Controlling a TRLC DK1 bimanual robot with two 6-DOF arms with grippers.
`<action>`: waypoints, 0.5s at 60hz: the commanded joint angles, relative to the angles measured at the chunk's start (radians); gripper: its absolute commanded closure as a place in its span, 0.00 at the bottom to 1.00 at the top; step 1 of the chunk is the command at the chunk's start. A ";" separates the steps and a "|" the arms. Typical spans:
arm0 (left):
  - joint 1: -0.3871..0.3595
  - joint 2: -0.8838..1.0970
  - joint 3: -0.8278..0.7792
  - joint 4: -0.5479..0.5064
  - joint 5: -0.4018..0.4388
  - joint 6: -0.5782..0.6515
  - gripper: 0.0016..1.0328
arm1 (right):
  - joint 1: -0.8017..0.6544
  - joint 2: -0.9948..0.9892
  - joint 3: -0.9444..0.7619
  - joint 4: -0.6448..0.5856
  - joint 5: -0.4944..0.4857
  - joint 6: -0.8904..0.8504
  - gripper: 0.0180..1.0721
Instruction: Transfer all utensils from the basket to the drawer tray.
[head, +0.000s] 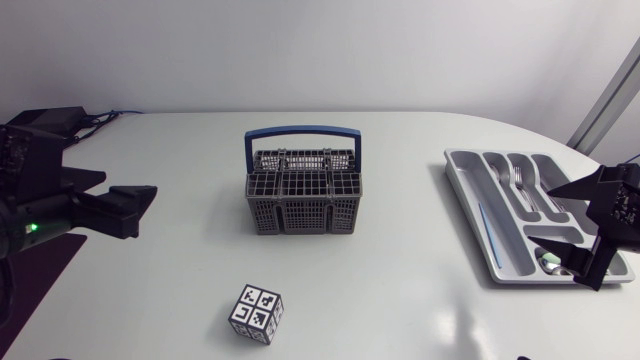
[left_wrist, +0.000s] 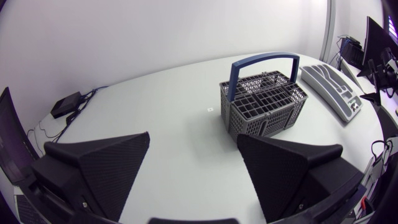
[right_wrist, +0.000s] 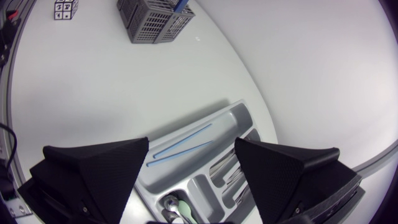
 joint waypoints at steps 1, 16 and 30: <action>0.009 -0.024 -0.041 0.022 -0.004 0.022 0.05 | 0.039 -0.055 -0.056 0.041 -0.005 0.175 0.05; 0.050 -0.073 -0.115 0.069 -0.004 0.054 0.05 | 0.173 -0.231 -0.180 0.265 0.095 0.538 0.05; 0.066 -0.128 -0.185 0.112 -0.004 0.088 0.05 | 0.248 -0.335 -0.260 0.405 0.225 0.736 0.05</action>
